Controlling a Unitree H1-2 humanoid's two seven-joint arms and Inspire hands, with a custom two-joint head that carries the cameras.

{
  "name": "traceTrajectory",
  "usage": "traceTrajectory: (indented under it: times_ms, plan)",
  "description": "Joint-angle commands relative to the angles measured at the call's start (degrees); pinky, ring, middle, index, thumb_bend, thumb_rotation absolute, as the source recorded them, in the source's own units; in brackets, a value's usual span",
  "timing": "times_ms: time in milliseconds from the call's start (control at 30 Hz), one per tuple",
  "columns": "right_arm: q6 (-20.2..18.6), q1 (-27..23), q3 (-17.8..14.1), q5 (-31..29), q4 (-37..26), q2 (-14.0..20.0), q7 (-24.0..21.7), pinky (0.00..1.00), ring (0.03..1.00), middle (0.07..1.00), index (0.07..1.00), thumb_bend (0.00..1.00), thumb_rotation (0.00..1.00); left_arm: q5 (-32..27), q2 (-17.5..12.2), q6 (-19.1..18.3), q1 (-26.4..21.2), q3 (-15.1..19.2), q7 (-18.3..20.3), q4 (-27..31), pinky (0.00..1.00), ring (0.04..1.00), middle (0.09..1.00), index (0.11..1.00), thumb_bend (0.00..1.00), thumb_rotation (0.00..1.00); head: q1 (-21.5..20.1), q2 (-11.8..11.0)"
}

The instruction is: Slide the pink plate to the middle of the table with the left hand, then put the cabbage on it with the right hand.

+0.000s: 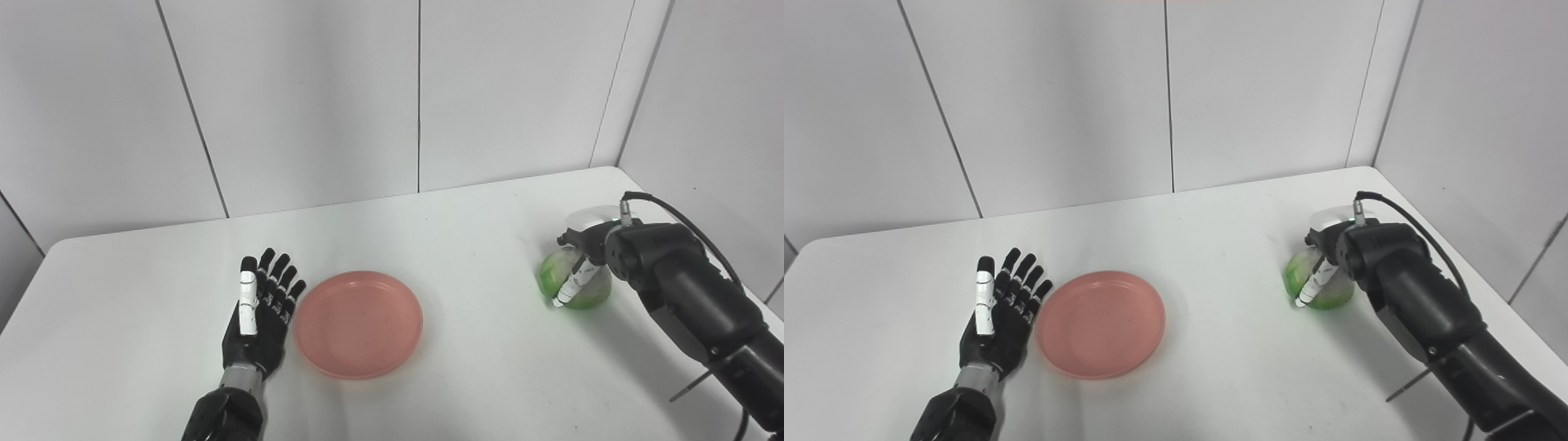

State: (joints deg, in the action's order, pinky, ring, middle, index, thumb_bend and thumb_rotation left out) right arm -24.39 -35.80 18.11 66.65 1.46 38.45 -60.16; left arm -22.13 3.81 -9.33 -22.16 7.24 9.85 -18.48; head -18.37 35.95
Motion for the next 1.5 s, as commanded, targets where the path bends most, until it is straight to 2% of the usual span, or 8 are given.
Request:
traceTrajectory:
  times_ms: [0,233,467,633,800,933,1133,1467]
  plan:
    - [0.9,-1.8,-0.8,-0.8,-0.1,1.8,1.0,0.64,0.845,0.932,0.895,1.00,0.57,0.4,-0.1,-3.2,1.4,0.1,-1.5,-0.9,0.95,0.987,0.979,0.995,0.88,0.82,0.1,0.0]
    - [-0.4,-0.3,-5.2,-9.6,0.4,0.4,5.0,0.56,0.776,0.914,0.886,1.00,0.44,0.5,-0.1,-3.0,1.5,0.1,-1.5,-1.1,0.95,0.984,0.982,0.995,0.88,0.83,0.3,0.2]
    - [1.2,0.1,-4.0,-13.4,1.9,1.8,7.8,0.55,0.725,0.850,0.848,1.00,0.43,0.3,0.2,-3.4,1.5,0.4,-1.9,-0.8,0.96,0.983,0.978,0.998,0.88,0.81,0.5,0.4]
    - [0.9,-0.1,-2.2,-13.4,2.1,2.4,8.5,0.55,0.716,0.822,0.764,1.00,0.42,0.3,0.3,-3.5,1.3,0.5,-2.0,-0.7,0.96,0.987,0.975,0.992,0.88,0.81,0.6,0.5]
    - [1.3,0.4,-1.4,-13.3,3.0,2.5,11.2,0.39,0.516,0.676,0.688,0.89,0.21,0.5,0.2,-3.8,1.3,0.4,-2.0,-0.3,0.95,0.986,0.979,0.988,0.88,0.81,0.8,0.6]
    - [2.4,0.4,0.8,-11.7,4.0,3.4,12.6,0.40,0.543,0.683,0.675,0.84,0.05,0.8,0.1,-3.9,1.3,0.3,-2.1,0.0,0.94,0.982,0.976,0.992,0.88,0.82,0.8,0.6]
    - [2.0,-0.4,4.7,-7.2,5.2,4.3,11.2,0.42,0.592,0.757,0.705,0.85,0.05,0.2,0.1,-4.4,1.1,0.5,-1.9,0.0,0.95,0.984,0.982,0.987,0.88,0.81,0.8,0.6]
    - [2.6,-0.5,4.4,-6.5,5.4,3.9,10.4,0.34,0.458,0.600,0.663,0.78,0.01,0.7,-0.1,-4.9,1.1,0.2,-2.1,0.3,0.93,0.978,0.981,0.989,0.90,0.81,1.0,0.9]
